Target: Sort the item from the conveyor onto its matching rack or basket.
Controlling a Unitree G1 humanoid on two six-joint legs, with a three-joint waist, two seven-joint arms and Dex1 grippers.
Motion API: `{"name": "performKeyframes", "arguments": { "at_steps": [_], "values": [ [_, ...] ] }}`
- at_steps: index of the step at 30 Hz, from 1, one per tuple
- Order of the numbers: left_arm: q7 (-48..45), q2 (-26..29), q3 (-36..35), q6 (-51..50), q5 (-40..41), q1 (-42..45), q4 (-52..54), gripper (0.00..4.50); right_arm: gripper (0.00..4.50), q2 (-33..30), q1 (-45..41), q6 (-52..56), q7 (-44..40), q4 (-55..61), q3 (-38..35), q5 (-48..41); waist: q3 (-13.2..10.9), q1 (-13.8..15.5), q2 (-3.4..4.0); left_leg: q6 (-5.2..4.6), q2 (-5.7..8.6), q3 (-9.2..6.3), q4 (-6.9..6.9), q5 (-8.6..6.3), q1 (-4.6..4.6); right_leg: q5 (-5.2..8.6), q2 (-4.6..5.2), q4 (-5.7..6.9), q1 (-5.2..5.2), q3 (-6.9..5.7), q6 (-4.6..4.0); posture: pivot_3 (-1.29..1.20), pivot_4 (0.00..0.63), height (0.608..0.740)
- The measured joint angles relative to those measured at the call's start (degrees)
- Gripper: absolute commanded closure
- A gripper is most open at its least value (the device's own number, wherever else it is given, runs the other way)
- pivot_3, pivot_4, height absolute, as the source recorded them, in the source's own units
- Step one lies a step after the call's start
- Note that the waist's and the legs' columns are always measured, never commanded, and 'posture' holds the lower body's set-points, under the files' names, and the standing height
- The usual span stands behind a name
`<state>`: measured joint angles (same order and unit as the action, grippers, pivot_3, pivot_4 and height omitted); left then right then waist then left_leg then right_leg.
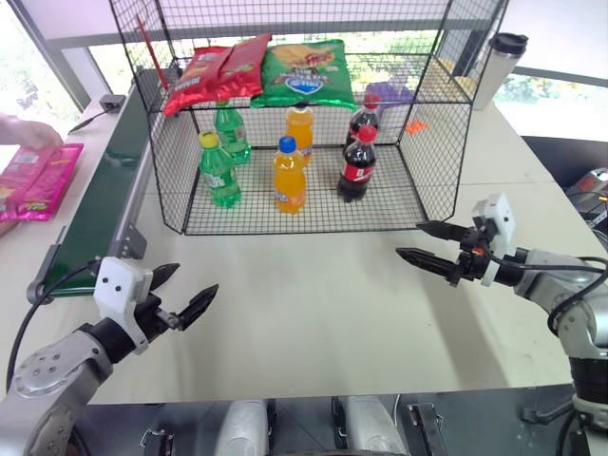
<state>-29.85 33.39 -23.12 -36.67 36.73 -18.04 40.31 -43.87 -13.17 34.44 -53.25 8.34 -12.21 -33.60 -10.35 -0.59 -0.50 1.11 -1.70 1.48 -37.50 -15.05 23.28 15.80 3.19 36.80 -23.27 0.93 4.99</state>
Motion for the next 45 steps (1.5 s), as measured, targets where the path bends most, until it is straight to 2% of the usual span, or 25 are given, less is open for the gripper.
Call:
{"name": "performKeyframes", "arguments": {
  "at_steps": [11, 22, 45],
  "values": [
    [-0.22, -0.24, 4.1, 1.16, -2.34, 1.97, -1.76, 0.0, 0.07, 1.2, -0.06, -1.52, 2.36, 0.02, 1.63, 2.51, 0.0, -0.05, 0.0, 0.0, 0.0, 0.0, -0.05, 0.0, -0.02, 0.0, -0.01, 0.16, -0.04, 0.02, 0.01, 0.0, 0.15, 0.74],
    [1.64, -2.14, 4.77, 2.18, -2.91, 3.93, -2.44, 0.0, 0.07, 1.57, -2.45, 0.73, 2.15, -0.12, 2.56, 1.87, 0.0, -0.03, 0.0, 0.0, 0.0, -0.01, -0.19, 0.0, 0.01, -0.04, -0.01, 0.24, -0.04, 0.02, 0.07, 0.0, 0.15, 0.74],
    [2.85, -1.79, 5.4, 2.2, -3.73, 2.99, -2.39, 0.0, 0.07, 2.52, -5.48, 0.02, 1.56, -3.13, 4.48, 2.98, 0.0, -0.04, 0.0, 0.0, 0.0, -0.01, -0.29, 0.0, 0.03, -0.01, -0.01, 0.29, -0.04, 0.01, 0.02, 0.0, 0.15, 0.74]
  ]
}}
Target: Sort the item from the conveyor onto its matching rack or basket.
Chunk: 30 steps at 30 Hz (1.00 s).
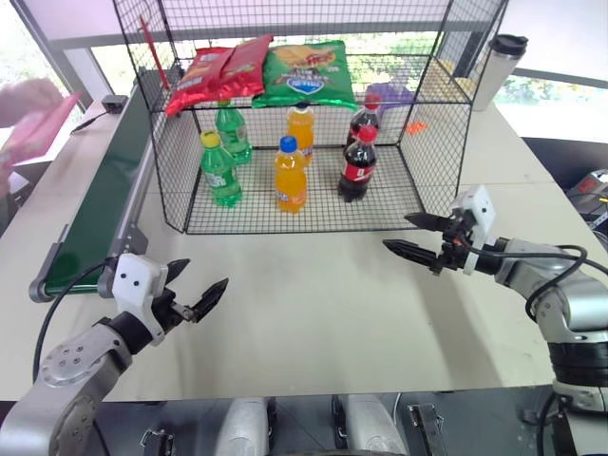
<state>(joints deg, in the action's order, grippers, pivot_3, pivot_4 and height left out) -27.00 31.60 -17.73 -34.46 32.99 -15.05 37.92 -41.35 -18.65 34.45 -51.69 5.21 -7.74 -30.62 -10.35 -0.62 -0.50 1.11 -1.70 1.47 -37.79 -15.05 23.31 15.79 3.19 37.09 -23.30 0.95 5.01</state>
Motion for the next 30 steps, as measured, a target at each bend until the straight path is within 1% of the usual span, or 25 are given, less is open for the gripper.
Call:
{"name": "performKeyframes", "arguments": {
  "at_steps": [9, 18, 25, 29, 30],
  "values": [
    [0.09, 0.72, -0.01, 0.01, -1.15, -0.32, 0.77, 0.0, 0.07, 1.35, -1.12, -0.07, 0.13, -0.88, 0.75, 0.29, 0.0, 0.0, 0.0, 0.0, 0.0, -0.01, 0.0, 0.0, 0.0, 0.0, 0.0, 0.0, 0.0, 0.0, 0.0, 0.0, 0.15, 0.74],
    [0.62, 6.5, -0.83, -0.04, -6.12, -1.83, 4.84, 0.0, 0.07, 2.08, -2.96, -0.08, -0.63, -3.13, 2.77, 1.04, 0.0, -0.06, 0.0, 0.0, -0.01, 0.01, 0.0, 0.0, 0.0, 0.01, 0.0, 0.0, -0.01, 0.0, -0.02, 0.0, 0.15, 0.74],
    [0.91, 6.52, -2.14, -0.02, -8.14, -5.14, 7.38, 0.0, 0.07, 2.72, -4.64, -1.25, -1.54, -5.29, 3.46, 1.73, 0.0, -0.05, 0.0, 0.0, -0.01, 0.02, -0.01, 0.0, 0.0, 0.01, 0.02, 0.0, -0.01, 0.01, -0.02, 0.0, 0.15, 0.74],
    [0.94, 8.01, -2.31, 0.81, -11.86, -6.63, 8.0, 0.0, 0.07, 3.05, -5.24, -2.19, -2.31, -6.95, 4.64, 2.45, 0.0, -0.04, 0.0, 0.0, -0.01, 0.01, -0.01, 0.0, 0.0, 0.01, 0.01, 0.0, -0.01, 0.01, -0.03, 0.0, 0.15, 0.74],
    [1.03, 8.83, -2.55, 2.21, -14.2, -6.98, 8.19, 0.0, 0.07, 3.04, -5.66, -2.17, -2.84, -7.68, 4.72, 2.38, 0.0, -0.04, 0.0, 0.0, -0.01, 0.02, -0.01, 0.0, 0.0, 0.01, 0.01, 0.0, -0.01, 0.01, -0.03, 0.0, 0.15, 0.74]
  ]
}}
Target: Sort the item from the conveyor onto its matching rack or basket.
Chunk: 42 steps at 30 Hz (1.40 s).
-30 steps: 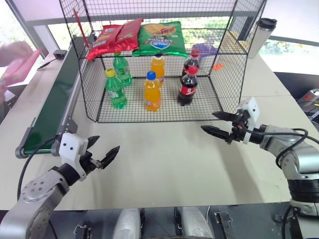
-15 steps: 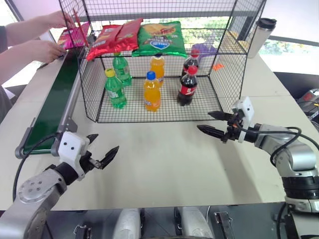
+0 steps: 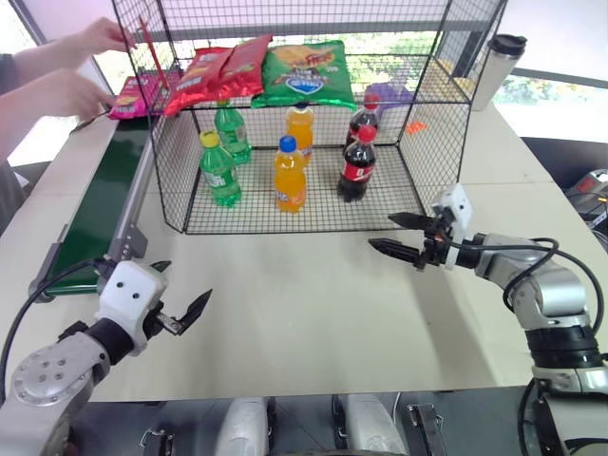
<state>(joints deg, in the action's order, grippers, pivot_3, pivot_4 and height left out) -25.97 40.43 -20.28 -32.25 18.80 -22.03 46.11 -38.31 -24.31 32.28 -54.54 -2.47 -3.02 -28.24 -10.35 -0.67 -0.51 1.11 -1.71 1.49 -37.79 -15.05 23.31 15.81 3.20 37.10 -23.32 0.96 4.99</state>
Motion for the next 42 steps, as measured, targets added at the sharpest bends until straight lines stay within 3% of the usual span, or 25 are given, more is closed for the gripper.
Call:
{"name": "performKeyframes", "arguments": {
  "at_steps": [4, 8, 11, 13, 20, 29, 42],
  "values": [
    [1.21, 3.28, -9.38, 6.37, -10.49, -0.74, 1.37, 0.0, 0.07, -1.37, -2.34, 3.74, -3.11, -0.01, -0.9, -3.05, -0.03, -0.02, -0.05, 0.0, -0.02, 0.0, 0.02, 0.0, 0.04, 0.0, 0.0, -0.03, -0.05, 0.0, -0.01, 0.0, 0.15, 0.74],
    [-2.84, 4.19, -23.66, 16.29, -21.6, -11.01, 1.24, 0.0, 0.07, -2.69, -4.1, 11.1, -6.6, 5.49, -1.89, -9.65, -0.04, -0.48, -0.09, -0.12, -0.04, 0.18, 0.15, -0.08, 0.02, 0.0, 0.1, -0.09, -0.15, 0.03, -0.01, 0.0, 0.15, 0.74],
    [-3.96, 4.5, -32.72, 28.28, -31.39, -20.19, -6.65, 0.0, 0.07, -0.66, -6.63, 14.27, -7.04, 11.26, 0.28, -12.94, -0.03, -0.58, -0.11, -0.12, -0.08, 0.2, 0.42, -0.08, -0.05, 0.0, 0.08, -0.08, -0.27, 0.06, -0.04, 0.0, 0.15, 0.74],
    [-4.03, 4.29, -35.18, 34.78, -35.4, -23.42, -11.48, 0.0, 0.07, 0.14, -7.57, 15.1, -7.15, 13.3, 2.08, -13.58, 0.0, -0.1, -0.13, -0.12, -0.1, 0.17, 0.45, -0.08, -0.04, 0.02, 0.16, -0.09, -0.3, 0.02, -0.09, 0.0, 0.15, 0.74],
    [-3.46, -0.96, -31.96, 45.62, -41.37, -26.52, -15.22, 0.0, 0.07, 0.45, -7.8, 16.12, -7.16, 14.88, 4.49, -13.67, 0.13, -0.18, -0.36, -0.09, -0.06, 0.54, 0.55, -0.08, 0.14, -0.11, 0.66, -0.65, -0.28, 0.08, -0.34, 0.0, 0.15, 0.74],
    [-0.37, -5.79, -25.61, 46.24, -48.73, -23.23, -15.84, 0.0, 0.07, -0.17, -7.64, 16.28, -7.35, 15.85, 4.51, -13.97, 0.22, -0.39, -0.51, -0.08, -0.14, 0.57, 0.8, -0.09, 0.15, -0.15, 0.68, -0.85, -0.34, 0.08, -0.37, 0.0, 0.15, 0.74],
    [4.7, -8.25, -25.42, 45.1, -54.42, -21.72, -16.69, 0.0, 0.07, -0.37, -7.59, 14.82, -6.96, 13.48, 4.51, -12.9, 0.23, -0.43, -0.52, -0.07, -0.13, 0.57, 0.82, -0.1, 0.15, -0.15, 0.79, -0.86, -0.35, 0.07, -0.39, 0.0, 0.15, 0.74]
  ]
}}
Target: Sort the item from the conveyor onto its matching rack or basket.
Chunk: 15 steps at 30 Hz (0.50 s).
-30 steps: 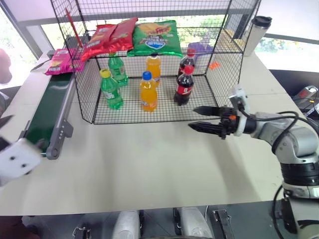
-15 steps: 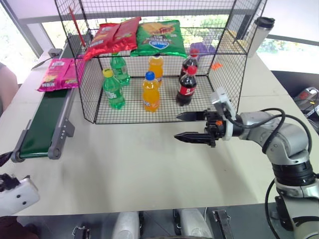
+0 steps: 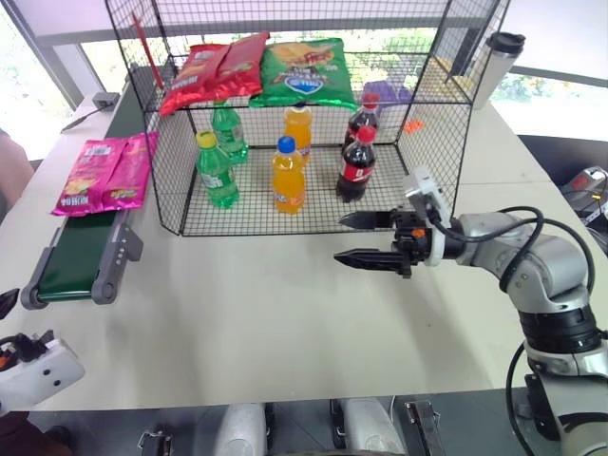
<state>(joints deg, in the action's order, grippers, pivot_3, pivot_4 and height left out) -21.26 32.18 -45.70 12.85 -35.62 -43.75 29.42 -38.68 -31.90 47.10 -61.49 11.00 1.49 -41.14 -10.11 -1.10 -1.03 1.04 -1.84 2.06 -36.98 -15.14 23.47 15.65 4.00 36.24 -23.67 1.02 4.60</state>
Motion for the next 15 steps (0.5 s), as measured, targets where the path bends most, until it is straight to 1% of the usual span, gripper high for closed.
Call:
{"name": "performKeyframes", "arguments": {
  "at_steps": [15],
  "values": [
    [2.7, -0.9, 1.67, 0.02, -1.95, 1.28, -0.05, 0.0, 0.07, 0.03, 1.31, -1.47, 0.05, -1.28, 0.0, 1.58, 0.0, -0.03, 0.0, 0.0, 0.02, 0.03, 0.0, 0.0, 0.0, -0.01, 0.07, 0.0, 0.0, -0.07, 0.0, 0.0, 0.15, 0.74]
  ]
}}
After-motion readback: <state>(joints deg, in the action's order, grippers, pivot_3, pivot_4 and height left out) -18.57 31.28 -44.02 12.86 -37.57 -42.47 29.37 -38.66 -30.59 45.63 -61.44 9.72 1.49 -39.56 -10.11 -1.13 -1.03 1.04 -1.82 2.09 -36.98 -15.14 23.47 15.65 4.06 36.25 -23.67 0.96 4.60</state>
